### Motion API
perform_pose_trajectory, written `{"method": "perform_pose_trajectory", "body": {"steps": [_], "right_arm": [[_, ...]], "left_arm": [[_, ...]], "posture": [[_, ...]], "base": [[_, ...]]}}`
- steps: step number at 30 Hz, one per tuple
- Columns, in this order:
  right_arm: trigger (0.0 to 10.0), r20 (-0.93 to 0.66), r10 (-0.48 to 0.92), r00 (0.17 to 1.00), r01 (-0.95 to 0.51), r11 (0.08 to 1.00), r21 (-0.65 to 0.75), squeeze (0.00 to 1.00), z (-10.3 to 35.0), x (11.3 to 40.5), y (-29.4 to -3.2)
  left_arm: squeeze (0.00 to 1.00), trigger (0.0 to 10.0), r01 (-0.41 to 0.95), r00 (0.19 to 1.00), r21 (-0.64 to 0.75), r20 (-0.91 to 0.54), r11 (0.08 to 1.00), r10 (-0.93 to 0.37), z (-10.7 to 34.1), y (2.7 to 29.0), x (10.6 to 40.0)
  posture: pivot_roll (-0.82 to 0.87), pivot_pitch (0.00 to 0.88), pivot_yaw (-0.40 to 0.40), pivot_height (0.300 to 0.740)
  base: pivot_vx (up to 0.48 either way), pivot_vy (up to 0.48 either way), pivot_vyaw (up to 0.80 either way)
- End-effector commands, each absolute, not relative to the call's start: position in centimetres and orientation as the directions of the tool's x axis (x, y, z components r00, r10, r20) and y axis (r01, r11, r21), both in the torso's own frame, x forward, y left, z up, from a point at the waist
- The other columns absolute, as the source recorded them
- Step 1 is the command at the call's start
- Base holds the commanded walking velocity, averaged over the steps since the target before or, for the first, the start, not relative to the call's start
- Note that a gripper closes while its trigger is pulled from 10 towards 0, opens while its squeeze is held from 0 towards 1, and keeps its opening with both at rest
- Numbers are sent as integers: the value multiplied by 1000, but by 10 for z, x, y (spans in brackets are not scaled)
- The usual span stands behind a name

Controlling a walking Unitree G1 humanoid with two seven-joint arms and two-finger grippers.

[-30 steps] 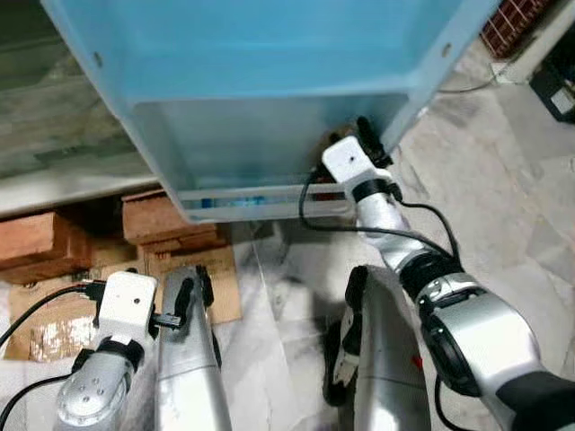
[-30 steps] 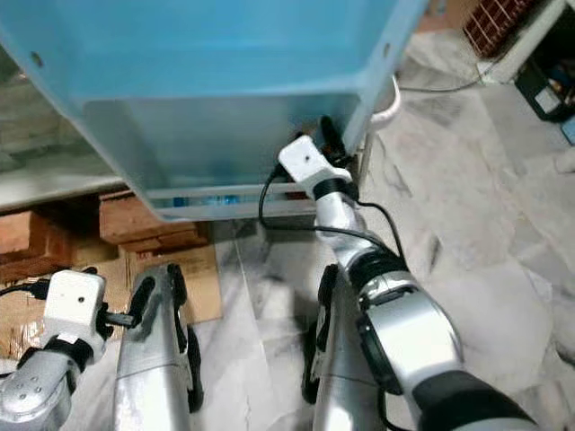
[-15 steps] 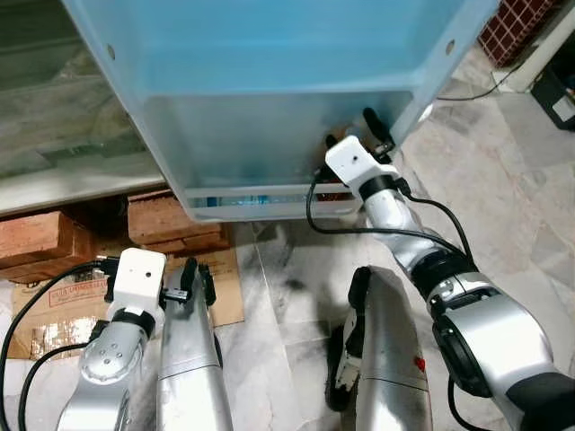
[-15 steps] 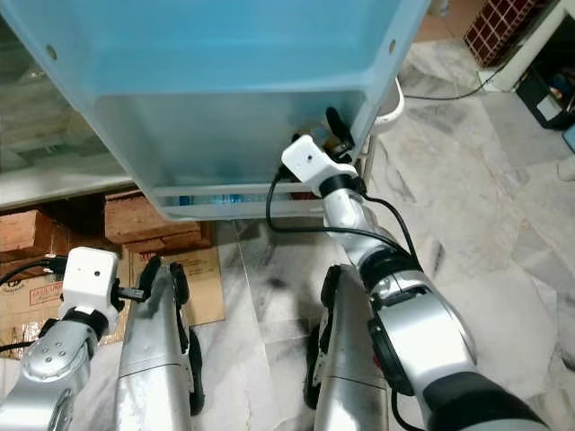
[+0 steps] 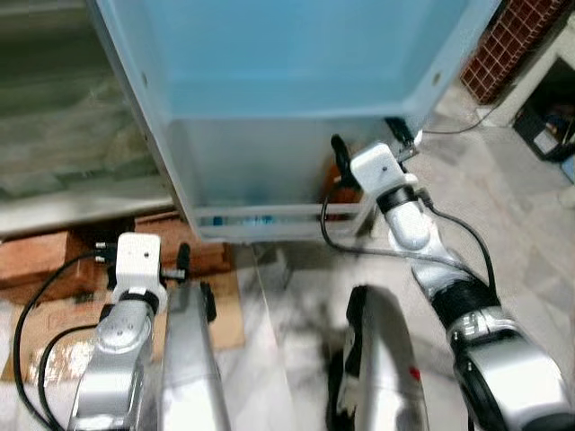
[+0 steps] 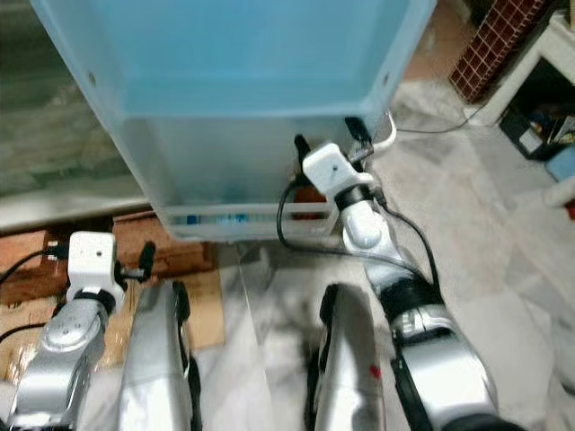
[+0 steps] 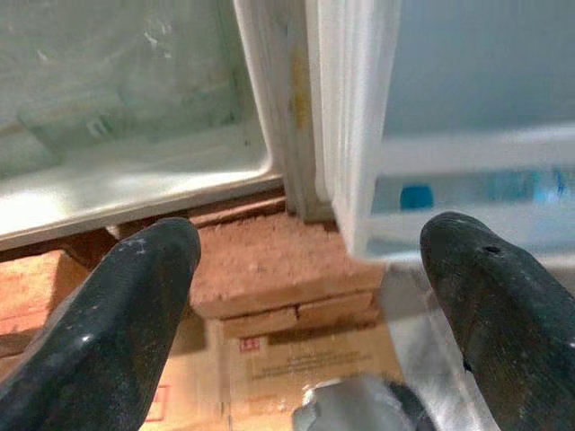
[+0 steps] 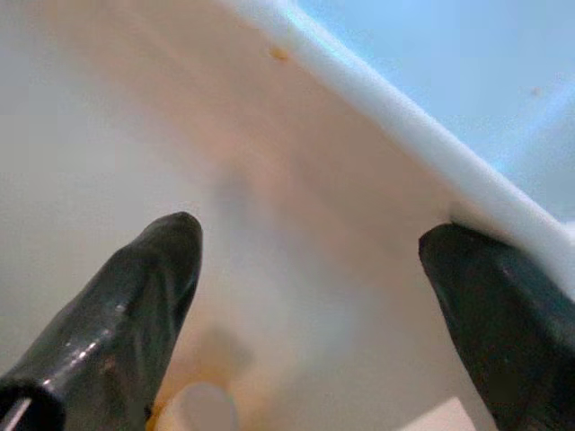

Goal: Restocking fridge

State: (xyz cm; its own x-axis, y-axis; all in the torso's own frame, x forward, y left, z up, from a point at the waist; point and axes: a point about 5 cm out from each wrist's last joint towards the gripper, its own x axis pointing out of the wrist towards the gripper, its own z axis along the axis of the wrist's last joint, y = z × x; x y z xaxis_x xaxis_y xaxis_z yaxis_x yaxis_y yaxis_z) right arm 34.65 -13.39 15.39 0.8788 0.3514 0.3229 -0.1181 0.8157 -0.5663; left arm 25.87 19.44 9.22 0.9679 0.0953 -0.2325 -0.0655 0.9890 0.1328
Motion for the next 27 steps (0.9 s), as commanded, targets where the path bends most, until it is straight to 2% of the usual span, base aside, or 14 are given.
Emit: {"method": "perform_pose_trajectory", "body": {"steps": [1,4,7,12,15,16,17,20,21,23,24,27], "right_arm": [[10000,355,368,859,-145,841,-521,1000,160,337,-139],[10000,329,405,853,-204,839,-504,1000,153,327,-136],[10000,287,466,837,-305,833,-461,1000,142,304,-130],[10000,256,511,821,-381,823,-422,1000,137,293,-125],[10000,248,511,823,-379,819,-430,992,137,291,-128],[10000,243,515,822,-382,815,-437,898,137,291,-128],[10000,229,523,821,-393,808,-438,761,138,290,-129],[10000,213,537,816,-416,802,-430,718,138,291,-129],[10000,193,564,803,-457,790,-409,565,137,290,-128],[10000,120,638,760,-572,746,-341,51,132,285,-125],[10000,38,711,702,-673,680,-292,0,123,275,-125],[10000,-38,772,634,-756,610,-237,0,113,262,-128]], "left_arm": [[0,10000,-55,961,107,-263,993,82,85,193,259],[0,10000,-34,961,89,-271,995,57,84,191,262],[0,10000,9,960,54,-280,998,7,83,186,269],[0,10000,56,964,58,-264,997,-39,87,180,277],[0,10000,64,964,69,-262,996,-44,87,178,281],[0,10000,66,963,70,-264,995,-45,86,178,281],[0,10000,68,962,72,-271,995,-46,85,178,282],[0,10000,68,959,75,-278,995,-44,83,178,282],[0,10000,67,959,72,-280,995,-44,83,179,282],[0,10000,67,958,69,-284,995,-45,82,179,283],[0,10000,63,956,72,-290,995,-39,81,180,284],[0,10000,58,955,72,-293,996,-34,81,181,286]], "posture": [[55,48,-55,493],[40,39,-54,493],[28,29,-51,493],[16,24,-43,493],[10,21,-38,493],[10,19,-37,493],[10,16,-37,493],[13,13,-37,493],[13,12,-37,493],[13,10,-37,493],[12,7,-37,493],[10,6,-37,493]], "base": [[0,0,0],[0,0,0],[0,0,0],[0,0,0],[0,0,0],[0,0,0],[0,0,0],[0,0,0],[0,0,0],[0,0,0],[0,0,0],[0,0,0]]}}
